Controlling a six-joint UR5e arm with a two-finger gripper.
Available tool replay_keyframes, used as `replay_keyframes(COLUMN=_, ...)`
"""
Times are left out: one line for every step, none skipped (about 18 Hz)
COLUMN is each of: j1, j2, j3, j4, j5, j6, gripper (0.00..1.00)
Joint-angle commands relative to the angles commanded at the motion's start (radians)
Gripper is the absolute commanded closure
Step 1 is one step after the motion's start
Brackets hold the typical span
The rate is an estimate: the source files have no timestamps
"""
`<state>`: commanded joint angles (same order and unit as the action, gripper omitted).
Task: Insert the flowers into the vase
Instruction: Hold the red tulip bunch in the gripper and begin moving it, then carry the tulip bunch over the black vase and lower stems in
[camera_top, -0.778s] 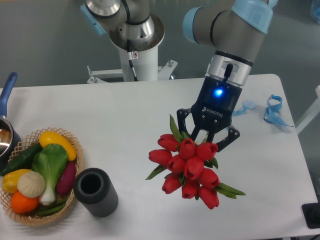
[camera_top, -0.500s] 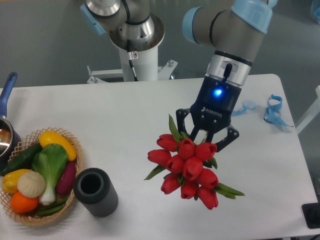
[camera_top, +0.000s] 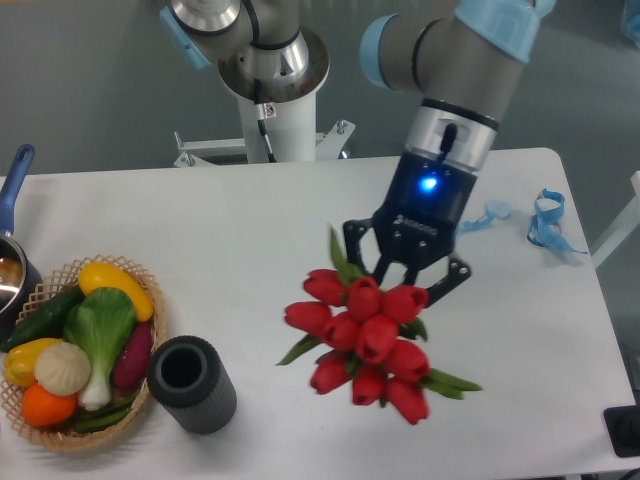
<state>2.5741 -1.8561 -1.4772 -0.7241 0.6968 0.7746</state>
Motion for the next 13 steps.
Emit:
replay_keyframes(j1=-0.003, j2=-0.005, j3=0.003, j4=0.014, j5=-0.032, j6=0.000, gripper=0.76)
replay_keyframes(j1=-0.021, j2=-0.012, j3=0.006, j4=0.031, j5=-0.061, j6=0.000, gripper=0.76)
replay_keyframes(j1=-0.043, j2=-0.020, j3=0.008, j4=0.044, j5=-0.086, j6=0.000, gripper=0.76)
replay_keyframes(j1=-0.061, j2=-0.021, j3=0.008, j4=0.049, j5=-0.104, j6=0.000, gripper=0.76)
replay_keyframes(j1=-0.074, j2=-0.026, j3=0.006, j4=0.049, j5=-0.124, j6=-0.002, gripper=0.76)
replay_keyframes(j1=-0.092, j2=-0.035, j3=0.002, j4=0.051, j5=-0.156, j6=0.000, gripper=0.76)
replay_keyframes(j1=-0.103, j2=-0.038, j3=0.002, j4=0.051, j5=-0.204, j6=0.000, gripper=0.76)
replay_keyframes(j1=-0.106, j2=-0.043, j3=-0.002, j4=0.051, j5=-0.256, j6=0.000, gripper=0.76)
replay_keyframes(j1=-0.107, j2=-0.044, j3=-0.009, j4=0.051, j5=-0.310, j6=0.000, gripper=0.76)
replay_keyframes(j1=-0.109, j2=-0.045, j3=-0.015, j4=0.051, j5=-0.348, j6=0.002, gripper=0.76)
replay_keyframes(j1=-0.118, j2=-0.043, j3=-0.027, j4=0.051, j5=-0.383, j6=0.008, gripper=0.76)
replay_keyframes(j1=-0.120, j2=-0.043, j3=-0.040, j4=0.051, j5=-0.420, j6=0.017, gripper=0.76)
replay_keyframes(j1=-0.121, j2=-0.043, j3=-0.044, j4=0.051, j5=-0.463, j6=0.046, gripper=0.76)
